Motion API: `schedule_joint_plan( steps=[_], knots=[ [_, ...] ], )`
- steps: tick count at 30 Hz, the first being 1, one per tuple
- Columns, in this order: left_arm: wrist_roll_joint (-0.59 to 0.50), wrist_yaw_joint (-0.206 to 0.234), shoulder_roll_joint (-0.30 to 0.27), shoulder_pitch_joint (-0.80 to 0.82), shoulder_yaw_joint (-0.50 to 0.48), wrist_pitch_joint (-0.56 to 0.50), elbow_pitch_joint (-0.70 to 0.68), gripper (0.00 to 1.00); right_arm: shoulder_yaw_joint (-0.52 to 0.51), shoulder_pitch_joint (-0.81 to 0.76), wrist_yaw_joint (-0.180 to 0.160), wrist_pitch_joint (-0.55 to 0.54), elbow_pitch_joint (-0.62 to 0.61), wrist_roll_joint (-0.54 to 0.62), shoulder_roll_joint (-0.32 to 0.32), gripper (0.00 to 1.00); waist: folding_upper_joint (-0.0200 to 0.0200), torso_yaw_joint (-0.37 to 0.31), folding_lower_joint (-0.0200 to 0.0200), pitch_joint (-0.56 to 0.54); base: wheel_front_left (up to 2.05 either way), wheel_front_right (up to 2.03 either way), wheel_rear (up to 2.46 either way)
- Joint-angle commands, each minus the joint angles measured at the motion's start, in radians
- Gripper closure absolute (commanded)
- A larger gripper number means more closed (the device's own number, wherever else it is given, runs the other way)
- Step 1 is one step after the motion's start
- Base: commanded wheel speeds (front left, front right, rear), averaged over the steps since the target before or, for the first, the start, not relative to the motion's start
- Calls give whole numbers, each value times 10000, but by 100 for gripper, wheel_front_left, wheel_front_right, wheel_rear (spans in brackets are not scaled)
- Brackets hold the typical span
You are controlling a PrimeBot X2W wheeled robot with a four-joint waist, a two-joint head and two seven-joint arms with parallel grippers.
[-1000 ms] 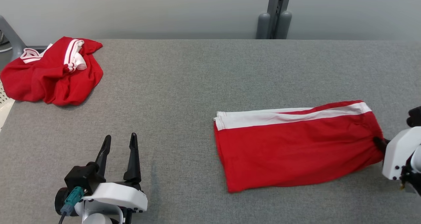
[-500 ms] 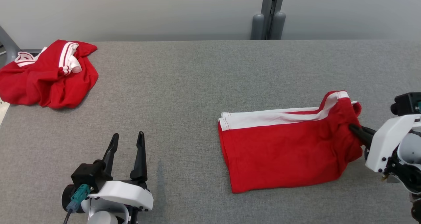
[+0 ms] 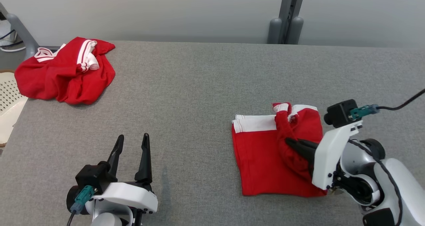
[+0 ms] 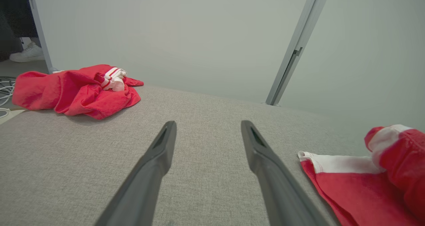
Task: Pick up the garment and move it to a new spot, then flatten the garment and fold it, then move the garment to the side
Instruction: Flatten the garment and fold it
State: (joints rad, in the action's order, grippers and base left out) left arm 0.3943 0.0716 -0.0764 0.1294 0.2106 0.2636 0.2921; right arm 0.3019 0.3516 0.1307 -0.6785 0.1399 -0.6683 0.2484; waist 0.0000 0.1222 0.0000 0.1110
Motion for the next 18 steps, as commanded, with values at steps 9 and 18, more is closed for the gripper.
schedule_joint_plan(
  steps=[9, 18],
  knots=[
    [-97, -63, 81, 229, 74, 12, 94, 0, 1058, 708, 1, 378, 1349, 380, -611, 100, 0, 333, 0, -53, 0, 0, 0],
    [-92, -82, 140, 154, 91, 12, 152, 0, 2020, 1273, 1, 1055, 2544, 830, -849, 95, 0, 485, 0, -113, 0, 0, 0]
  ],
)
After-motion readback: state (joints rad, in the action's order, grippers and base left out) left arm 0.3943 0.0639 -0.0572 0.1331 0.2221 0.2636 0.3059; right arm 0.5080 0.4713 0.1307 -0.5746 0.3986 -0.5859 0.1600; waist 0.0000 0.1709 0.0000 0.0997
